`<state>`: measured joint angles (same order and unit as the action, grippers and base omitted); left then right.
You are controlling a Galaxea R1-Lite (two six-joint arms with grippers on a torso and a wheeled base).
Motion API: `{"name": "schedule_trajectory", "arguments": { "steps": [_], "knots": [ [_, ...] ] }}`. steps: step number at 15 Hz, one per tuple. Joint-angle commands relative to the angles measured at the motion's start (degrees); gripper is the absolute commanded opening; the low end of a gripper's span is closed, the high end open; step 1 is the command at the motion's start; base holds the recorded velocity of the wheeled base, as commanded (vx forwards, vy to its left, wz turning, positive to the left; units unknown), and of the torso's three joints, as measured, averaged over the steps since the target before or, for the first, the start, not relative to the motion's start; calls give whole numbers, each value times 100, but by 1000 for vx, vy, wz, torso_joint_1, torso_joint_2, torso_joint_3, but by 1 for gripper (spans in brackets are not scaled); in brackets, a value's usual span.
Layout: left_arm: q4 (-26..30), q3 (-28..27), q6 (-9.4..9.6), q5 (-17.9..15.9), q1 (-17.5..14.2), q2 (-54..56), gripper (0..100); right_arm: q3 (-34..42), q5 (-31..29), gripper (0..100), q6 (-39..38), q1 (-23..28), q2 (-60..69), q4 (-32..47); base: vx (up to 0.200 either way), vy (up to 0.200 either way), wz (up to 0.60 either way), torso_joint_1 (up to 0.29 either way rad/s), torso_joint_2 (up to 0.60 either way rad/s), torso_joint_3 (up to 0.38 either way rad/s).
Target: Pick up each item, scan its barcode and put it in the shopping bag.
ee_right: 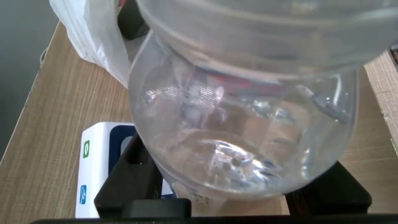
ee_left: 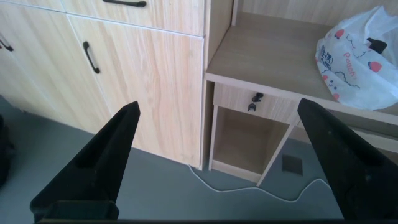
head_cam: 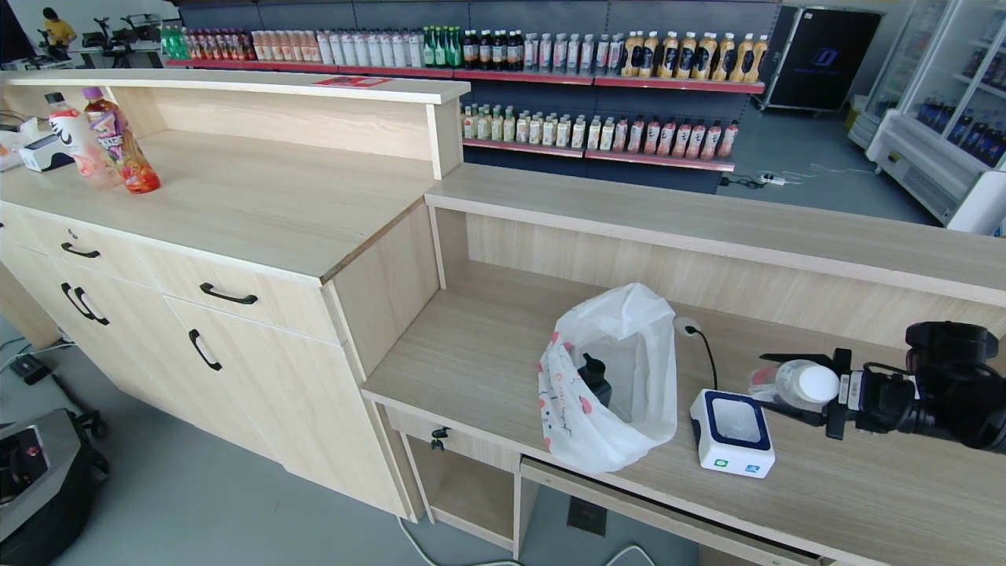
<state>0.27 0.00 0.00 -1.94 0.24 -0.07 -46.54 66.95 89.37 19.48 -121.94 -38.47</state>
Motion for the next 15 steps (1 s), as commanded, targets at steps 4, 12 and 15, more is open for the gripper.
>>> {"name": "schedule_trajectory", "arguments": {
  "steps": [4,12,15],
  "knots": [
    [0,0,0,0,2,-1,100,31,-15,0,2,3,-49,7,0,0,0,0,0,0],
    [0,0,0,0,2,-1,100,66,-24,0,-16,3,-110,7,0,0,0,0,0,0],
    [0,0,0,0,2,-1,100,-13,-24,0,-34,-58,-233,7,0,0,0,0,0,0]
  ]
}}
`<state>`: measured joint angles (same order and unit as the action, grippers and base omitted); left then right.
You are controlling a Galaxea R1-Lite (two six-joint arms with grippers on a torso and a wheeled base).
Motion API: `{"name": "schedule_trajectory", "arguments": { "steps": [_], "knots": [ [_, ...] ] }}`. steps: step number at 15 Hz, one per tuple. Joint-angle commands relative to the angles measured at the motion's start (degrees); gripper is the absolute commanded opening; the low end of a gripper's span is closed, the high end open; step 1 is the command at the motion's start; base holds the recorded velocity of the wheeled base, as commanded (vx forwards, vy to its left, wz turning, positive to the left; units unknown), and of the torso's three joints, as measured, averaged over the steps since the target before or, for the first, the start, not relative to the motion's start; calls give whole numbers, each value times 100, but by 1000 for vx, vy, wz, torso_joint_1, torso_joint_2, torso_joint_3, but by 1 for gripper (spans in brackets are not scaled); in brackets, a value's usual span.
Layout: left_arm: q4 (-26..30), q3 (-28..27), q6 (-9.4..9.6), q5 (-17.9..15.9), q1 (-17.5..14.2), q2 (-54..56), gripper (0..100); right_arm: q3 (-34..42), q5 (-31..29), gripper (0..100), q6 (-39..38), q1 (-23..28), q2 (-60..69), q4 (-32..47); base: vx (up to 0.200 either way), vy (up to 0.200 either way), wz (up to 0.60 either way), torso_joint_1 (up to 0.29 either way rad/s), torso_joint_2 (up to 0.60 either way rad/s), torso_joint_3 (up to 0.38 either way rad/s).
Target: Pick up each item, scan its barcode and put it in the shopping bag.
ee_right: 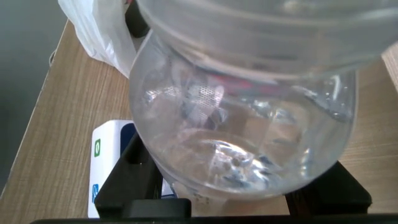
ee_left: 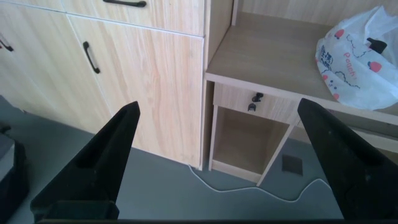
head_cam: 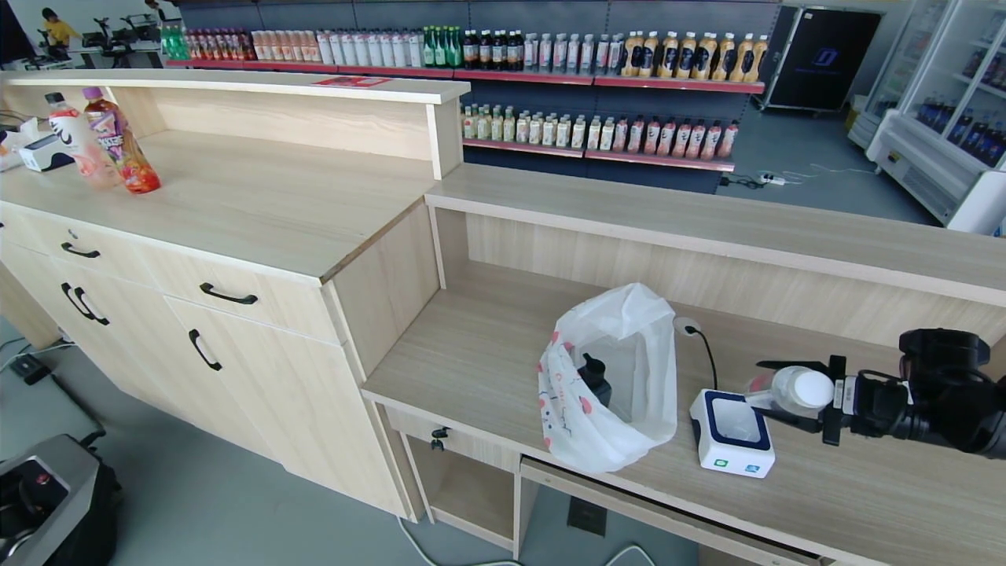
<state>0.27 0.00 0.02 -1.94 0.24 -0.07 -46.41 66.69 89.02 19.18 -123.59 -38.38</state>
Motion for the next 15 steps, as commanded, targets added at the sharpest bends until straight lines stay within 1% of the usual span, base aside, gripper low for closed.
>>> {"name": "schedule_trajectory", "arguments": {
  "steps": [1,8,15],
  "knots": [
    [0,0,-2,0,2,-1,100,-114,1,0,-7,-89,-122,-3,0,0,0,0,0,0],
    [0,0,6,0,2,-1,100,-870,1,0,-165,-573,-605,-12,0,0,0,0,0,0],
    [0,0,-2,0,2,-1,100,-1019,1,0,-156,-617,-693,-12,0,0,0,0,0,0]
  ]
}}
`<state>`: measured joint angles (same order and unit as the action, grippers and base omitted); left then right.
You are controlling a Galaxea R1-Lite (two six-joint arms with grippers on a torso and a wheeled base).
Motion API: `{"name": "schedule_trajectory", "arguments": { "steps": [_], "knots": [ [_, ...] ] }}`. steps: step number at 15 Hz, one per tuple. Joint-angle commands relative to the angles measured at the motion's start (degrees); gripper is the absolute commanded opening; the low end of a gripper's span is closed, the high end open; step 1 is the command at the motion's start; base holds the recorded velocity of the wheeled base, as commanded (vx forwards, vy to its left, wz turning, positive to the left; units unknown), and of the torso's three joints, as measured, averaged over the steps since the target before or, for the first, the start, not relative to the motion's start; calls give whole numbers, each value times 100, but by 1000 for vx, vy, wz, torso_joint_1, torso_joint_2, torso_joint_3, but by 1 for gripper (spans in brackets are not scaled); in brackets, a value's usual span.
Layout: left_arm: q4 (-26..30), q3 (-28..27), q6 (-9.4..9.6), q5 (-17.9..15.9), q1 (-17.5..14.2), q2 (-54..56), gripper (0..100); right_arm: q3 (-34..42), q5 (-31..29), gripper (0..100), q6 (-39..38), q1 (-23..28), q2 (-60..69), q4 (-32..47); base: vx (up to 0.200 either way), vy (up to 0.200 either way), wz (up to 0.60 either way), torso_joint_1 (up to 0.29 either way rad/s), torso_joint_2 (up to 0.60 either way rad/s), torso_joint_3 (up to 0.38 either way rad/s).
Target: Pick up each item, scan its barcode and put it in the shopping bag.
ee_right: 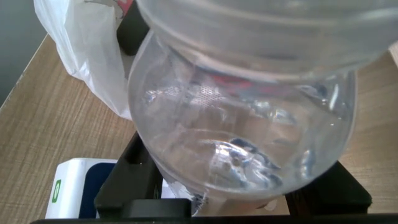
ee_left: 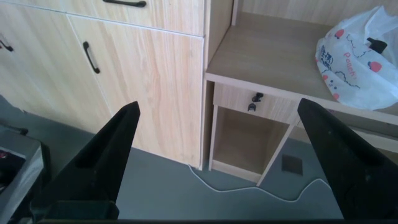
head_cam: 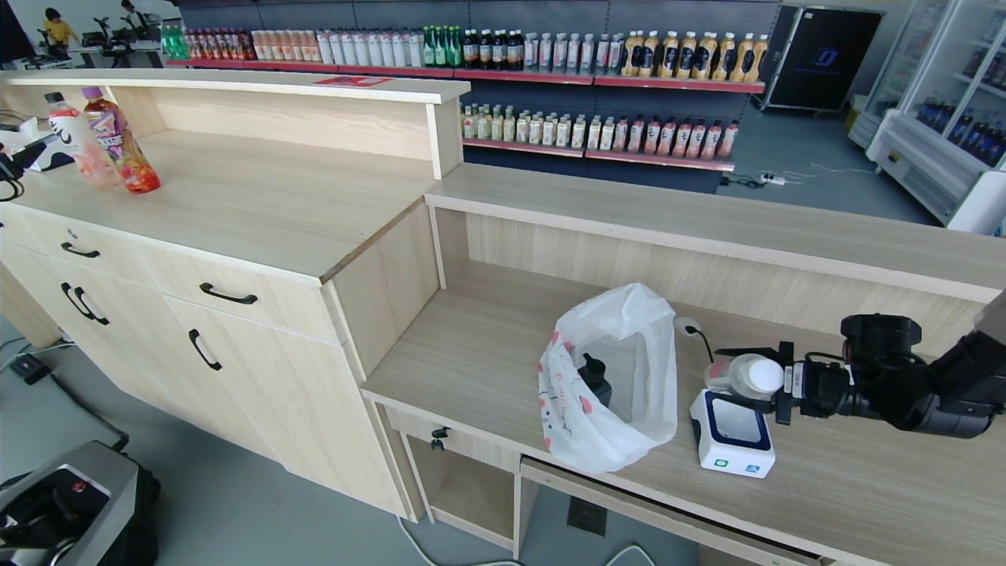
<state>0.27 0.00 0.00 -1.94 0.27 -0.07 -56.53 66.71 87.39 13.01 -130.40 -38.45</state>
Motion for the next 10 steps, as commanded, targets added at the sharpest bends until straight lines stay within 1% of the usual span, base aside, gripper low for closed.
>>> {"name": "schedule_trajectory", "arguments": {
  "steps": [1,10],
  "knots": [
    [0,0,0,0,0,-1,100,-16,0,0,6,0,-11,-5,0,0,0,0,0,0],
    [0,0,0,0,-9,-1,100,-183,0,0,-3,-79,-99,-13,0,0,0,0,0,0]
  ]
}}
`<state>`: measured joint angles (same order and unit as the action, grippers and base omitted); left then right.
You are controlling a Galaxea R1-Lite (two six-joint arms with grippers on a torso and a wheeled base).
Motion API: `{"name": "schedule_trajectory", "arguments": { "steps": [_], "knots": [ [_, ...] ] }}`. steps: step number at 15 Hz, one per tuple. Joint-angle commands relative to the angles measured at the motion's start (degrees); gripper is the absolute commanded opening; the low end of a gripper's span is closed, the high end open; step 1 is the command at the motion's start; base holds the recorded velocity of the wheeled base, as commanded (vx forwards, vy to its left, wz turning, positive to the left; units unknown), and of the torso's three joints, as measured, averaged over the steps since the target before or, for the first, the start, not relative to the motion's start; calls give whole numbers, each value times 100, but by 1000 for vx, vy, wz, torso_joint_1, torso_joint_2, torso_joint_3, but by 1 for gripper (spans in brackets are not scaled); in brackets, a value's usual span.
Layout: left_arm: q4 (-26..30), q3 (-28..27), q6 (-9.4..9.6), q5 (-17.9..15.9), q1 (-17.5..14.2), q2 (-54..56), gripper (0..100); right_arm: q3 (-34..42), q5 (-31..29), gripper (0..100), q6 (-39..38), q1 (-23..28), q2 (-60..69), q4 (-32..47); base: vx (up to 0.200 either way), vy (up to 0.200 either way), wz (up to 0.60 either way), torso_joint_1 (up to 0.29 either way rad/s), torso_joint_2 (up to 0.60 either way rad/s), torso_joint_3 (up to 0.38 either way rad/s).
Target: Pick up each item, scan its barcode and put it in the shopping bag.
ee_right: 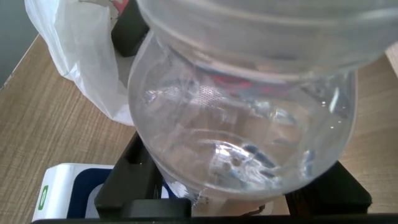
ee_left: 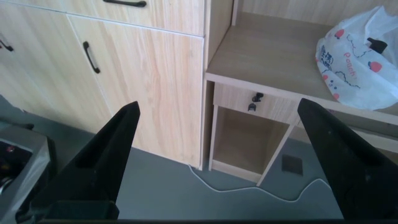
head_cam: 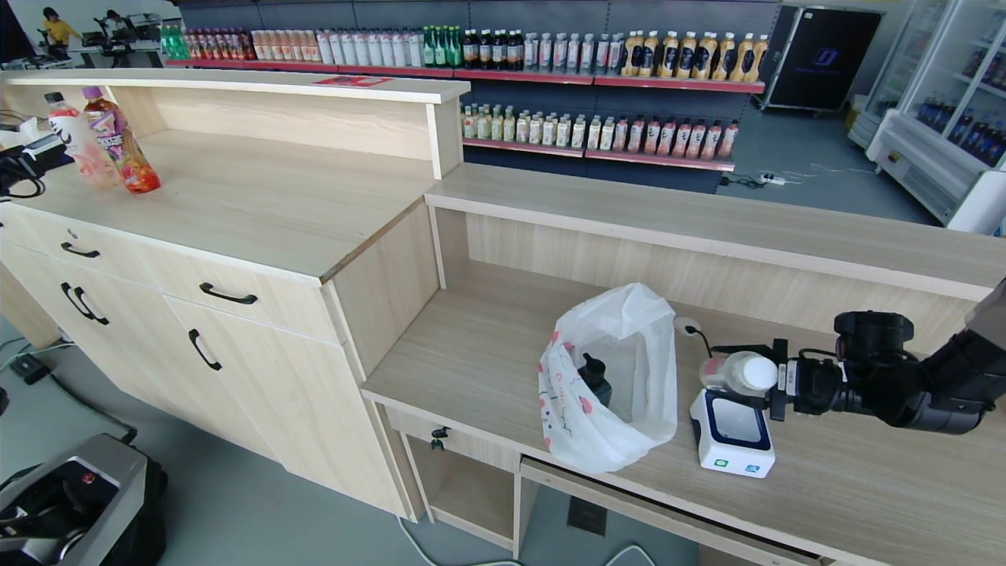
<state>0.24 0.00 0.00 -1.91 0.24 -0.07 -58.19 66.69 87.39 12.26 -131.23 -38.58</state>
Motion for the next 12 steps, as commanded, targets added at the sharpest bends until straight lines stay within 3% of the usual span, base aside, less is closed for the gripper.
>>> {"name": "schedule_trajectory", "arguments": {
  "steps": [1,12],
  "knots": [
    [2,0,0,-2,2,-1,100,-9,1,0,6,-5,-16,0,0,0,0,0,0,0],
    [2,0,0,-2,-7,-1,100,-9,-16,0,6,4,-87,9,0,0,0,0,0,0]
  ]
}}
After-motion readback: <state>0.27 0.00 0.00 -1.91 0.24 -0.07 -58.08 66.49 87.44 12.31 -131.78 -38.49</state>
